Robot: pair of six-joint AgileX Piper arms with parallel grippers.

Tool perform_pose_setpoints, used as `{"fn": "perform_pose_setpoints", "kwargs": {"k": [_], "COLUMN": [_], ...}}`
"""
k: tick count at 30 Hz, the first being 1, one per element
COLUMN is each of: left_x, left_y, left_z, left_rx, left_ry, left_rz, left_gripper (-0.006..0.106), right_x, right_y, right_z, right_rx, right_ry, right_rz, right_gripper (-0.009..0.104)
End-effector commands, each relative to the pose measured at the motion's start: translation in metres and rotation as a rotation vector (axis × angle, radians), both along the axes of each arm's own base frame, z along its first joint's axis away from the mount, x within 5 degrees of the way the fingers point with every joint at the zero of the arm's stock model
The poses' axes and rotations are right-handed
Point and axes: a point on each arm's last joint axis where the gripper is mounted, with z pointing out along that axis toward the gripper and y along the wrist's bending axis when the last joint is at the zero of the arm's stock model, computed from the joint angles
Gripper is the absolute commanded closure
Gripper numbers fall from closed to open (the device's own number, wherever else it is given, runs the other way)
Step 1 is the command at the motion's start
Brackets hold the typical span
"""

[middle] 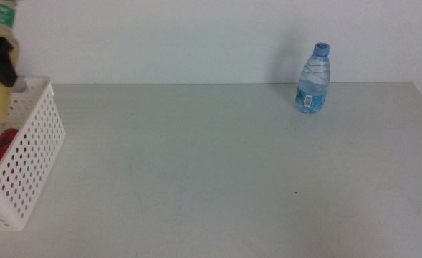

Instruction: Use arms to grab the bottles and put them into the dustbin to the left of the table.

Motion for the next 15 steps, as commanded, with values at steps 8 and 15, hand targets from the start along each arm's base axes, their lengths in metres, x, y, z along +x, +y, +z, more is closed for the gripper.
{"fn": "perform_pose_setpoints", "kwargs": {"k": [8,15], "left_x": [-0.032,-0.017], "left_y": [0.071,0.063], "left_z": [-0.011,-0.058], "left_rx": [-0.1,-0.155], "left_ry": [0.038,0.166], "left_rz": [0.254,0.19], "left_gripper": [0.102,0.102], "right_x": [0.001,0.001], "right_y": [-0.001,-0.001], "right_z": [0.01,0.01], "right_rx": [-0.023,-0.023], "right_ry": [-0.079,-0.079], "right_rz": [-0.009,-0.009], "right_gripper": [0.036,0.036]}}
